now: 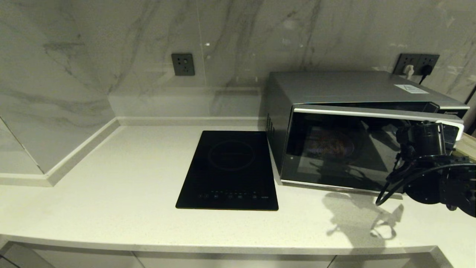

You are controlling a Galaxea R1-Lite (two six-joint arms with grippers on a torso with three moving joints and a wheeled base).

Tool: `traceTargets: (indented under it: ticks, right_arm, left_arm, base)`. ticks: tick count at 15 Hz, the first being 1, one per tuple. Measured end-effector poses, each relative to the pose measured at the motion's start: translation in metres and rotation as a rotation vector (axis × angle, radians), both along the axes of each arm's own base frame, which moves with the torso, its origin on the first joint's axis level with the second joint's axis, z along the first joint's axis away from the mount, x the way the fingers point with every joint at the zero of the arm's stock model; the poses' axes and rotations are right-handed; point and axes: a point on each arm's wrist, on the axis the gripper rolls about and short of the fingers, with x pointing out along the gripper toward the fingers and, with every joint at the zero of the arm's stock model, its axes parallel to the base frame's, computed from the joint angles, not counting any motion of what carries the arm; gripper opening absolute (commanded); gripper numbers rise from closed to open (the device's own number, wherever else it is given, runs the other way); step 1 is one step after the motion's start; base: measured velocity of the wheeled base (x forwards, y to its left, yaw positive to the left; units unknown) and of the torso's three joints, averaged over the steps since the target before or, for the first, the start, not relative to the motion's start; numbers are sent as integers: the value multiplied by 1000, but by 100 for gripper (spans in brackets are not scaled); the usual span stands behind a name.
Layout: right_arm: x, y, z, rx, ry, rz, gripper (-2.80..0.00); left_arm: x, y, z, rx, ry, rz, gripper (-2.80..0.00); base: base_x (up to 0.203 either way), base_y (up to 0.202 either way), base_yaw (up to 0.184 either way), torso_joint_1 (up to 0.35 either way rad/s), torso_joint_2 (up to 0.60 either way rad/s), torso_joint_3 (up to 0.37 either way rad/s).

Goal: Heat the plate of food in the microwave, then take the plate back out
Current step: Open the microwave oven

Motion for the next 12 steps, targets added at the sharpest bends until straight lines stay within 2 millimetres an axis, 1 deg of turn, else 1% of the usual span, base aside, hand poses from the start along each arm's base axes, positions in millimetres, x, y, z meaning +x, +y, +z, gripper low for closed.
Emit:
traceTargets:
  ticks: [2, 3, 4, 6, 7, 8, 10, 11, 12]
  right_arm:
    - [-37, 30, 15, 2, 15, 174, -280]
    - [-55, 36, 22, 7, 30, 244, -280]
    - [-75, 38, 31, 16, 46, 311, -280]
    - [-108, 32, 49, 40, 83, 420, -280]
    - [-120, 29, 63, 54, 102, 464, -280]
    - [-130, 24, 80, 69, 108, 497, -280]
    - [-141, 8, 111, 64, 146, 507, -280]
    - [-142, -2, 121, 47, 181, 486, -280]
    - [-139, -12, 130, 35, 189, 461, -280]
  left_arm:
    - [0, 0, 0, 0, 0, 0, -280]
    - [0, 0, 0, 0, 0, -1, -280]
    - [0, 0, 0, 0, 0, 0, -280]
    - [0, 0, 0, 0, 0, 0, -280]
    - [0, 0, 0, 0, 0, 0, -280]
    - [0, 0, 0, 0, 0, 0, -280]
    - [0, 0, 0, 1, 0, 0, -280]
    - [0, 0, 0, 0, 0, 0, -280]
    - [0, 0, 0, 0, 0, -1, -280]
  base:
    - [0, 0, 0, 0, 0, 0]
    - [0, 0, 0, 0, 0, 0]
    - [0, 0, 0, 0, 0, 0]
    - [0, 0, 0, 0, 0, 0]
    - [0, 0, 0, 0, 0, 0]
    - [0, 0, 0, 0, 0, 0]
    - [0, 0, 0, 0, 0, 0]
    - [0, 0, 0, 0, 0, 0]
    - [0, 0, 0, 0, 0, 0]
